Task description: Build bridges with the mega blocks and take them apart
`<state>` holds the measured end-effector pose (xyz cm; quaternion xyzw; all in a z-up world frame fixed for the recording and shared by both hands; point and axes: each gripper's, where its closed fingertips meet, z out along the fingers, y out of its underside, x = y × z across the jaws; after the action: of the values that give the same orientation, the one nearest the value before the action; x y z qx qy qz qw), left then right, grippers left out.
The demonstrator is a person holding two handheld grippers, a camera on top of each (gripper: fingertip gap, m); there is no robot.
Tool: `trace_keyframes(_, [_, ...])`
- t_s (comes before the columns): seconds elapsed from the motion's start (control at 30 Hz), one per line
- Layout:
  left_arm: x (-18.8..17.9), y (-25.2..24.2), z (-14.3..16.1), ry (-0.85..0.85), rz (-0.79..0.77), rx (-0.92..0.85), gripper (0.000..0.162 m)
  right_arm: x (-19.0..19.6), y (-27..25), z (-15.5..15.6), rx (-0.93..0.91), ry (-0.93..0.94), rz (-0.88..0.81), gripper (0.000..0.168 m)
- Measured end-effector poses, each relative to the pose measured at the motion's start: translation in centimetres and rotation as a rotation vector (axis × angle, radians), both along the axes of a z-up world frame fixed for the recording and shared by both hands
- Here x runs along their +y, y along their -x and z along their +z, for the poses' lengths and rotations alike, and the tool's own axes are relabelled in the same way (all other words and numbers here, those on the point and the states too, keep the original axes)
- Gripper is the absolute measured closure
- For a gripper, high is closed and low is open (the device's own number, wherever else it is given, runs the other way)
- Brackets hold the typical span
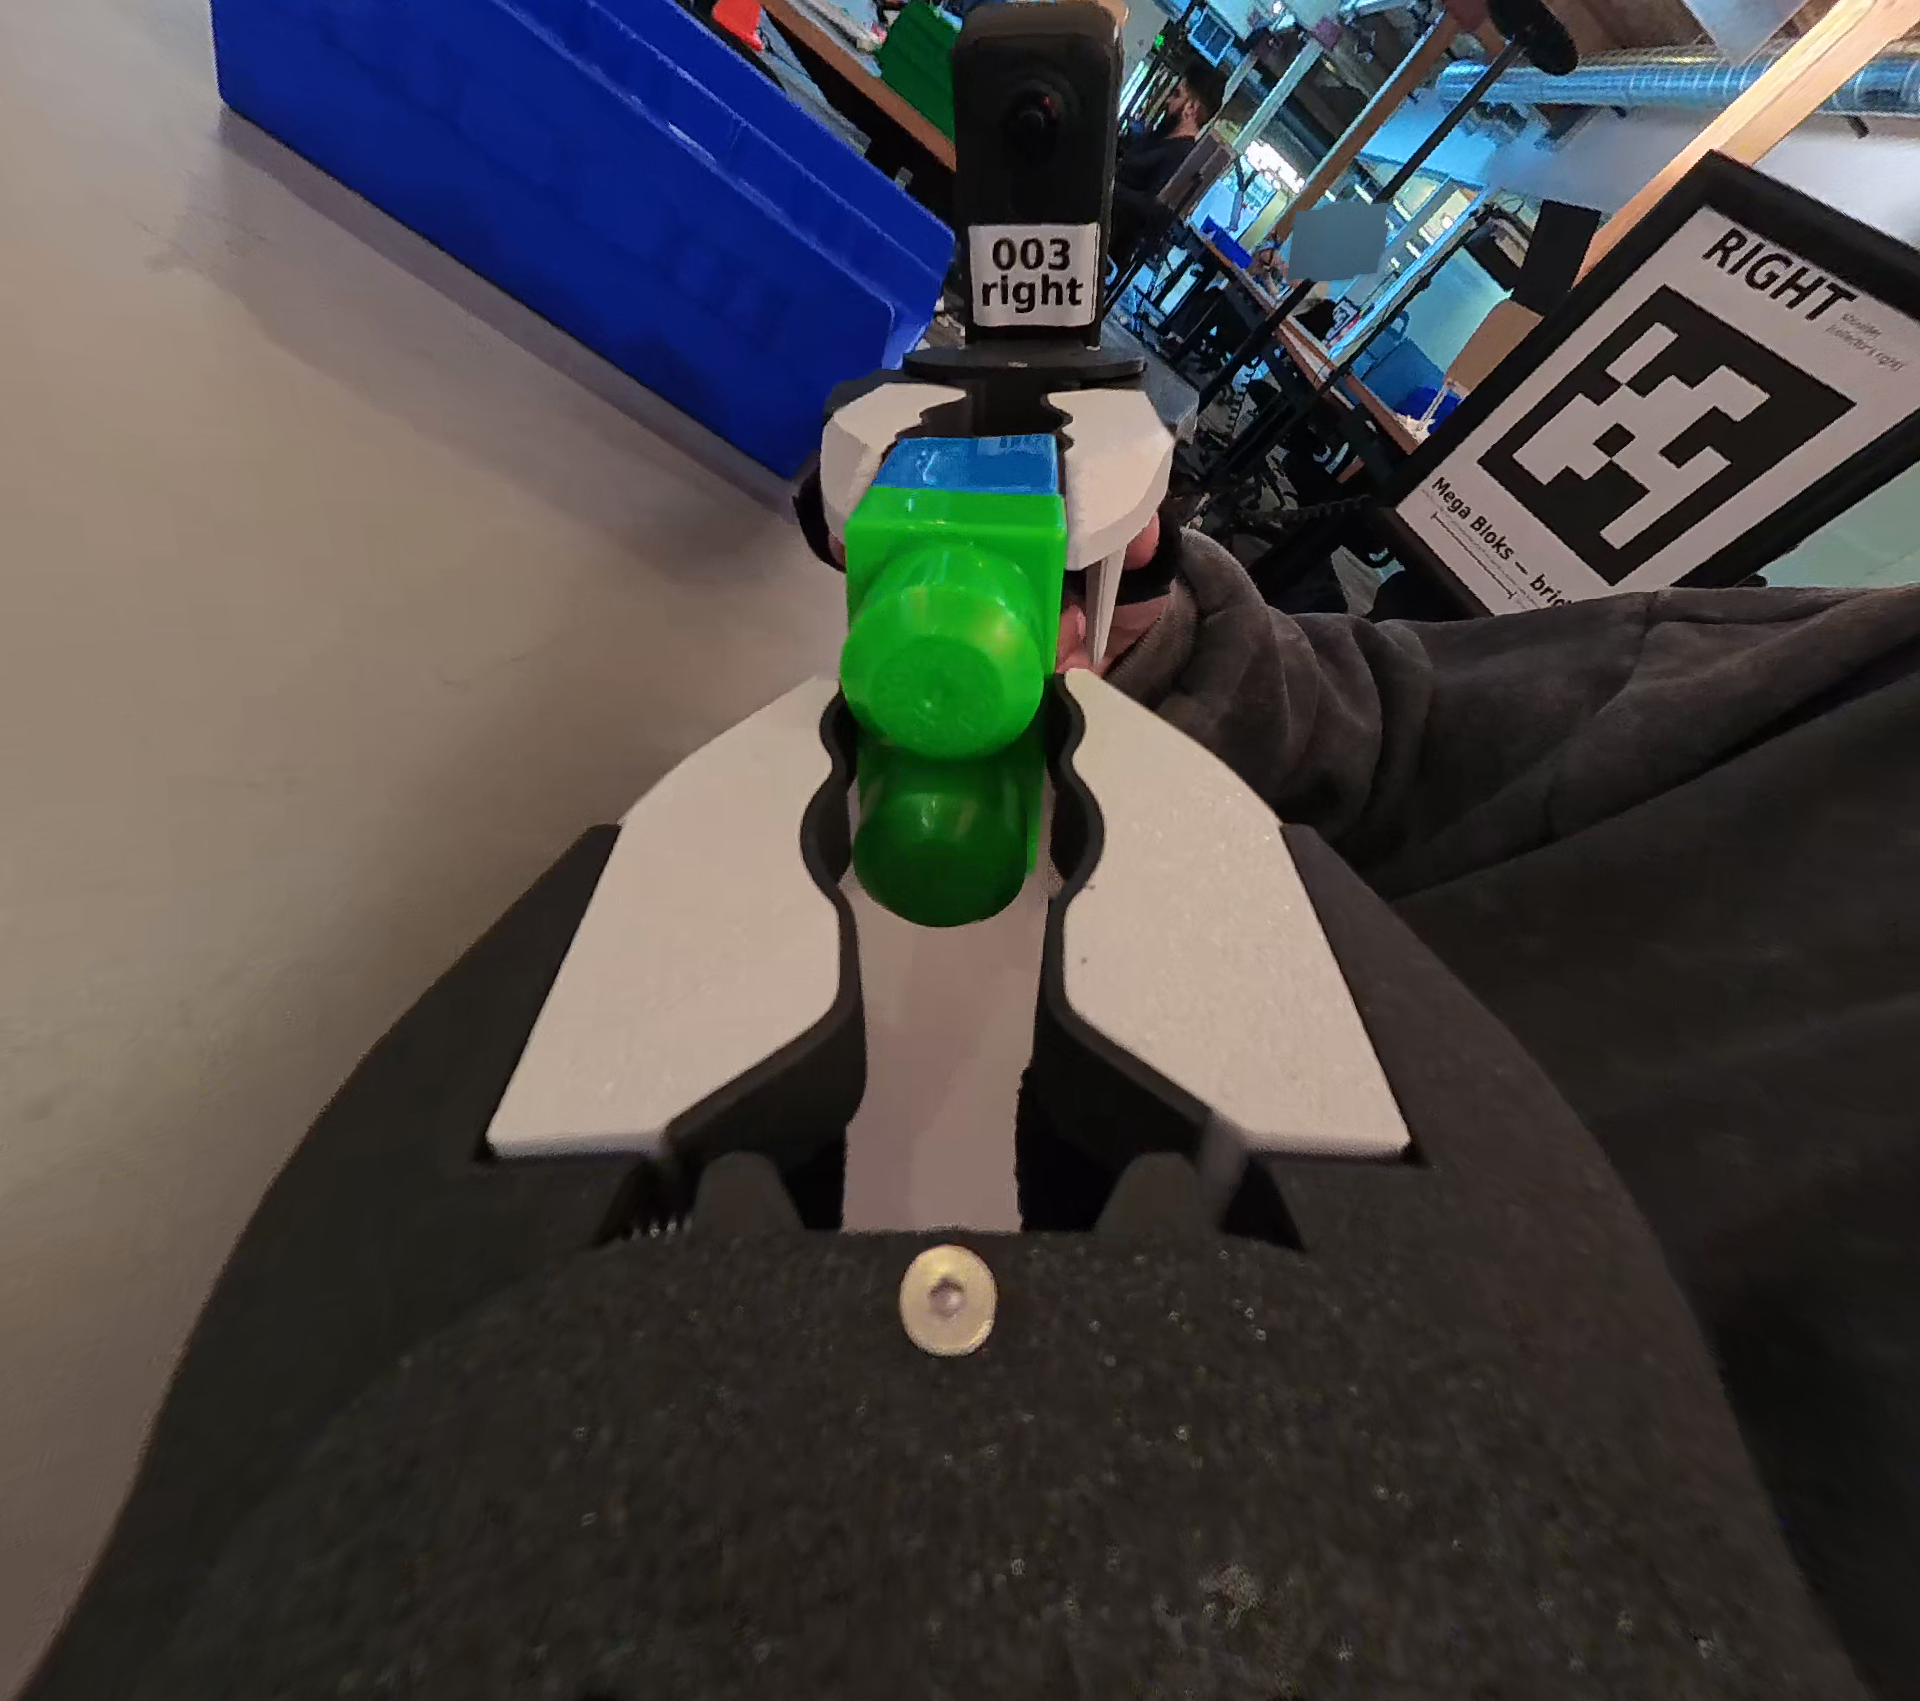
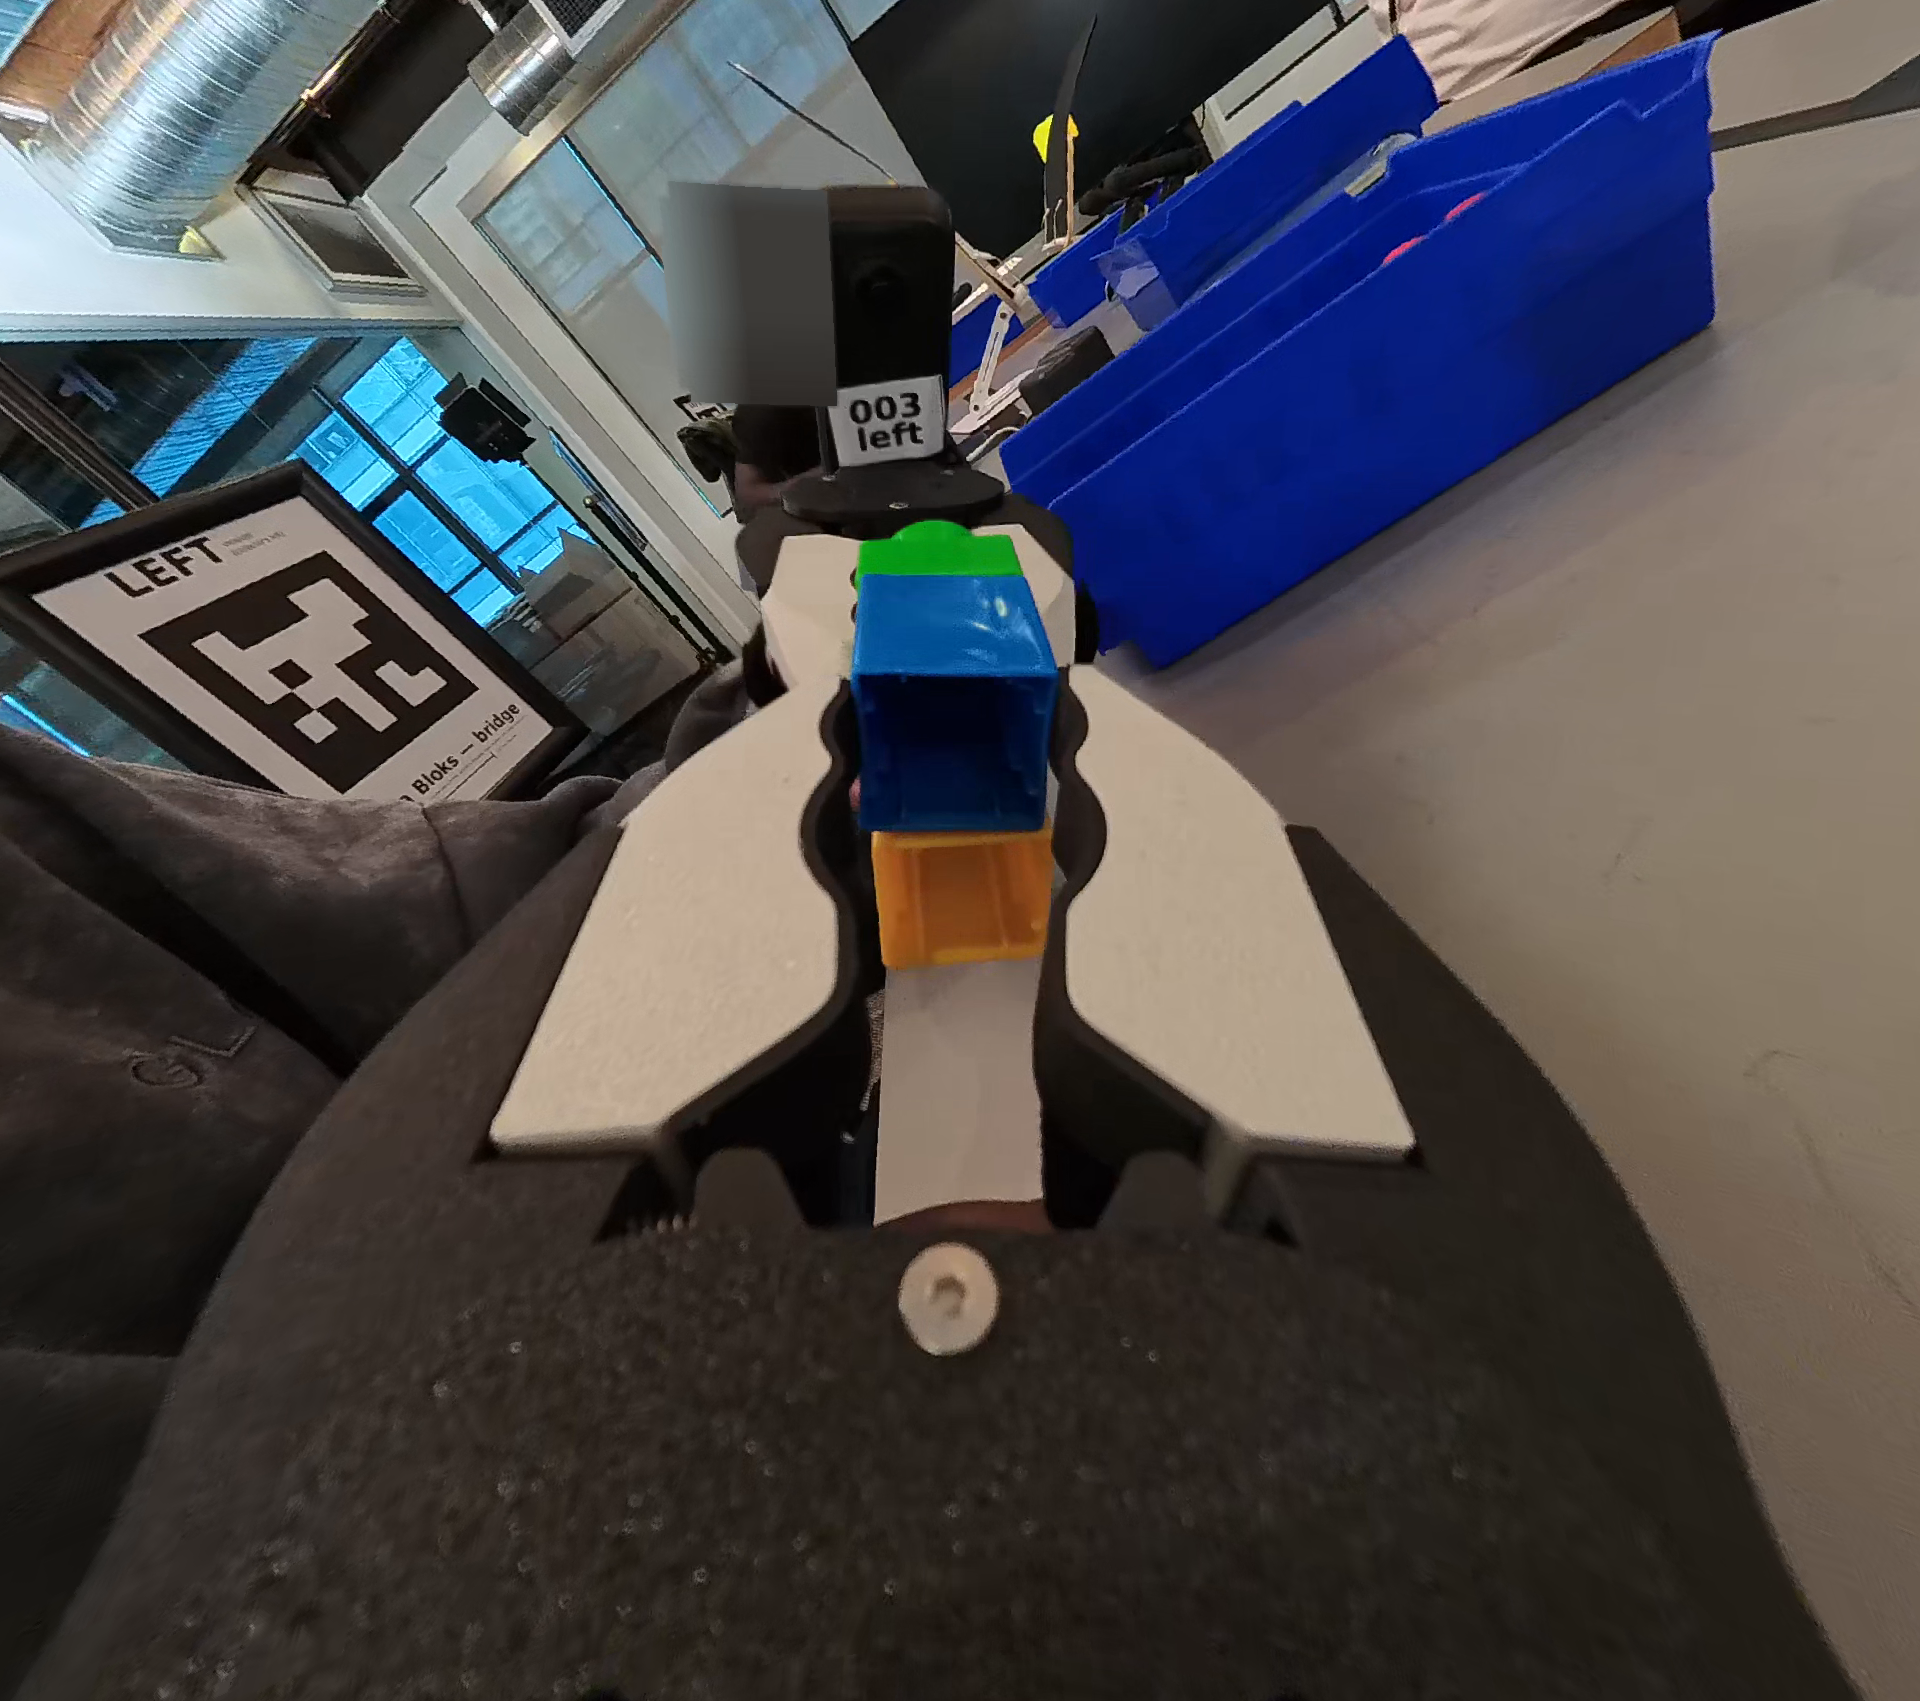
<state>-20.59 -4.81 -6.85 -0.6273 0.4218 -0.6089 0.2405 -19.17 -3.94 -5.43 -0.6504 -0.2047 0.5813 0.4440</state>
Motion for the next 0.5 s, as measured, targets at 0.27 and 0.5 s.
trace_keyframes(0.27, [0.0, -0.2, 1.0, -0.02, 0.02, -0.072, 0.128, -0.4, -0.6, 0.5, -0.022, -0.02, 0.007, 0.134])
trace_keyframes(0.5, [2.8, 2.1, 3.5, 0.055, 0.132, -0.237, 0.128, 0.1, -3.2, 2.0, 0.083, -0.006, -0.042, 0.133])
